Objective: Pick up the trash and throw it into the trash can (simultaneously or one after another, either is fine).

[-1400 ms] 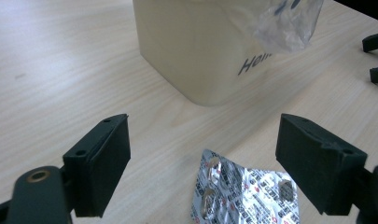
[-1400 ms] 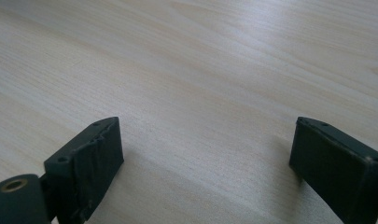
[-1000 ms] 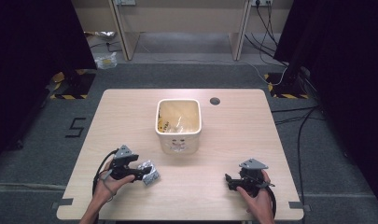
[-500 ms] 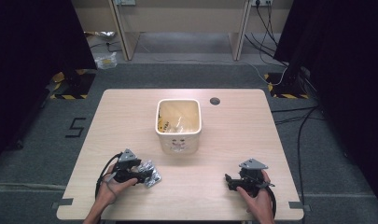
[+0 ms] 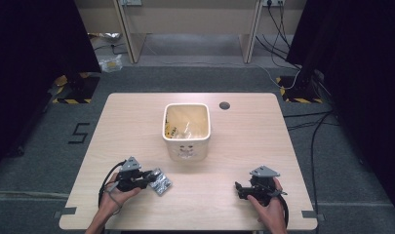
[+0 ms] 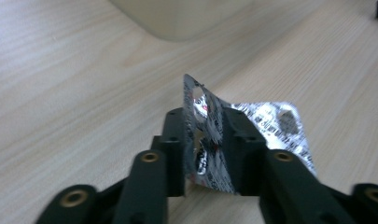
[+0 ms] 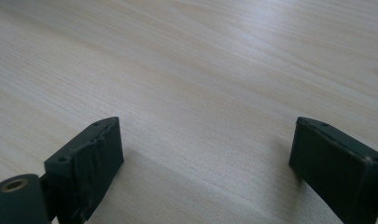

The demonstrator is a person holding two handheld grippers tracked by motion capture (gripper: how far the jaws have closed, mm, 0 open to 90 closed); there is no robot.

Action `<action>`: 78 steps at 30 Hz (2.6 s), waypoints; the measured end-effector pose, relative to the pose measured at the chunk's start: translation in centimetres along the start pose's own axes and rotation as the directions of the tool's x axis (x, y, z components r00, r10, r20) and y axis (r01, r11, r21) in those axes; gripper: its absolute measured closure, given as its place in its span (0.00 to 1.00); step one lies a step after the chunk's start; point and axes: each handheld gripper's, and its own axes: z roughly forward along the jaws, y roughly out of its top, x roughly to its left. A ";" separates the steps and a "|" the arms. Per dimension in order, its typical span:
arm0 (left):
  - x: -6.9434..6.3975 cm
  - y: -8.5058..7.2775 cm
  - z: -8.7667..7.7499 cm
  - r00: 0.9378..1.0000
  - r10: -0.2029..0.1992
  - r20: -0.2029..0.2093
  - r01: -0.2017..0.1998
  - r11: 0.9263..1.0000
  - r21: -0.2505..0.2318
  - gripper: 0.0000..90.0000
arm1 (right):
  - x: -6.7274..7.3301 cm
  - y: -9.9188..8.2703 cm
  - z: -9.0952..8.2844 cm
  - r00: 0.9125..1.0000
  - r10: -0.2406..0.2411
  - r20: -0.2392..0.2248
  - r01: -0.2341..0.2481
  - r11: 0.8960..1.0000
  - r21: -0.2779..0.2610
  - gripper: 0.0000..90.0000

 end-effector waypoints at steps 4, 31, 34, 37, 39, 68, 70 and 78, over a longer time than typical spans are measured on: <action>-0.3 0.3 -0.5 1.000 0.021 -0.008 -0.021 1.000 -0.013 0.88 | 0.0 0.0 0.0 1.000 0.000 0.000 0.000 1.000 -0.001 0.11; -1.2 2.6 -3.3 0.993 0.109 -0.052 -0.112 0.992 -0.061 0.92 | 0.0 0.0 0.0 1.000 0.000 0.000 0.000 1.000 0.000 0.11; -1.2 3.0 -3.6 0.992 0.114 -0.052 -0.117 0.991 -0.067 0.92 | 0.0 0.0 0.0 1.000 0.001 -0.001 -0.001 1.000 0.000 0.11; -1.2 3.6 -4.0 0.990 0.128 -0.055 -0.132 0.989 -0.073 0.92 | 0.0 0.0 0.0 1.000 0.000 -0.001 0.000 1.000 0.000 0.11; -1.0 4.1 -4.4 0.990 0.132 -0.053 -0.137 0.987 -0.083 0.92 | 0.0 0.0 0.0 1.000 0.001 -0.001 -0.001 1.000 0.000 0.11; -0.8 8.8 -8.3 0.983 0.177 -0.053 -0.183 0.971 -0.152 0.92 | 0.0 0.0 0.0 1.000 0.001 -0.001 -0.001 1.000 0.000 0.11; -1.0 9.4 -8.6 0.981 0.185 -0.049 -0.191 0.968 -0.162 0.92 | 0.0 0.0 0.0 1.000 0.000 -0.001 0.000 1.000 0.000 0.11; -1.7 10.8 -9.3 0.978 0.208 -0.029 -0.210 0.960 -0.186 0.92 | 0.0 0.0 0.0 1.000 0.000 -0.001 0.000 1.000 0.000 0.11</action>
